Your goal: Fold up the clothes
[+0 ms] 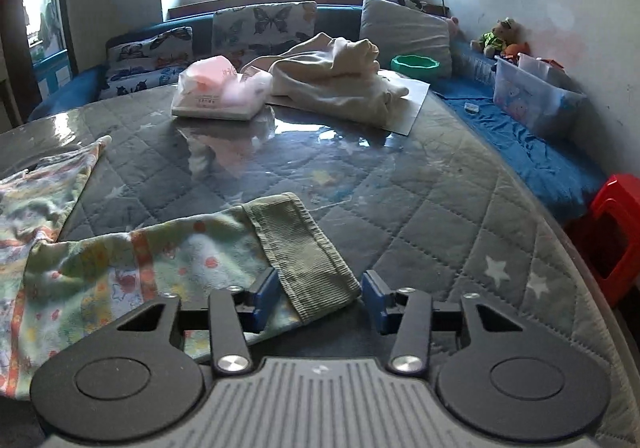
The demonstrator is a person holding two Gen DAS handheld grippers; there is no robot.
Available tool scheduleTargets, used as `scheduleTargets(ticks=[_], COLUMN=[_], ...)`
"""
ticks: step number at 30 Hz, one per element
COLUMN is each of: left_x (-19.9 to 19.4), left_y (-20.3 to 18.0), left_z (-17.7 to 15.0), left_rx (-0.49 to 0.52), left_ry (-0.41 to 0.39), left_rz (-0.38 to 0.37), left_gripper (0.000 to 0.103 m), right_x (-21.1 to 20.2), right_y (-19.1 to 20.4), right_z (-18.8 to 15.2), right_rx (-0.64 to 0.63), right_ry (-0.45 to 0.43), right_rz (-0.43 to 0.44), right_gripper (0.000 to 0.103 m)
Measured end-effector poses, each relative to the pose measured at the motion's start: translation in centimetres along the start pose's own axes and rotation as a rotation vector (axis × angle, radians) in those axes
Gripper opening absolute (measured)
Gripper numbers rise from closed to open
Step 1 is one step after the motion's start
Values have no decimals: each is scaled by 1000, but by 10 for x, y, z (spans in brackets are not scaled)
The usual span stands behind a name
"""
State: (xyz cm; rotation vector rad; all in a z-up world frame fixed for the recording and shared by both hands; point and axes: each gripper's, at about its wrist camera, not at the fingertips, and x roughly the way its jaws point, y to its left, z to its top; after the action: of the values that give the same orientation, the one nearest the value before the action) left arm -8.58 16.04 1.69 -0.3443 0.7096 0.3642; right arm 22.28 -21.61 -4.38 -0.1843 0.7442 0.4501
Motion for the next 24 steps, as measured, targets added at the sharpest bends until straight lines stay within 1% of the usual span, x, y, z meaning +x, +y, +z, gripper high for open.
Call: scheduleTargets(ticks=[1, 2, 4, 7, 12, 14, 16, 20, 23, 24], left_x=[7, 14, 27, 43, 61, 68, 71, 69, 63, 61], left_y=[-14, -27, -54, -85, -118, -126, -134, -142, -145, -146], left_z=[-1, -2, -5, -10, -18, -20, -23, -28, -35, -37], left_rx=[32, 63, 124, 193, 256, 274, 300, 337, 365, 374], left_ry=[13, 25, 50, 90, 142, 161, 162, 182, 193, 197], left_rz=[-30, -58, -113, -186, -283, -315, -334, -412, -461, -474], left_gripper=[36, 36, 36, 36, 34, 34, 34, 33, 33, 33], right_x=[-1, -1, -2, -6, -18, -23, -30, -38, -38, -38], right_y=[-1, -1, 1, 9, 13, 13, 12, 10, 4, 1], right_z=[0, 0, 0, 0, -2, -5, -8, -16, -24, -26], right_rx=[2, 7, 12, -11, -33, -46, -62, -63, -31, -23], right_ry=[0, 0, 2, -9, -30, -36, -37, -30, -8, 1], right_rz=[2, 12, 30, 18, -12, -29, -42, -56, -65, -69], right_gripper=[36, 32, 17, 10, 9, 9, 9, 9, 9, 14])
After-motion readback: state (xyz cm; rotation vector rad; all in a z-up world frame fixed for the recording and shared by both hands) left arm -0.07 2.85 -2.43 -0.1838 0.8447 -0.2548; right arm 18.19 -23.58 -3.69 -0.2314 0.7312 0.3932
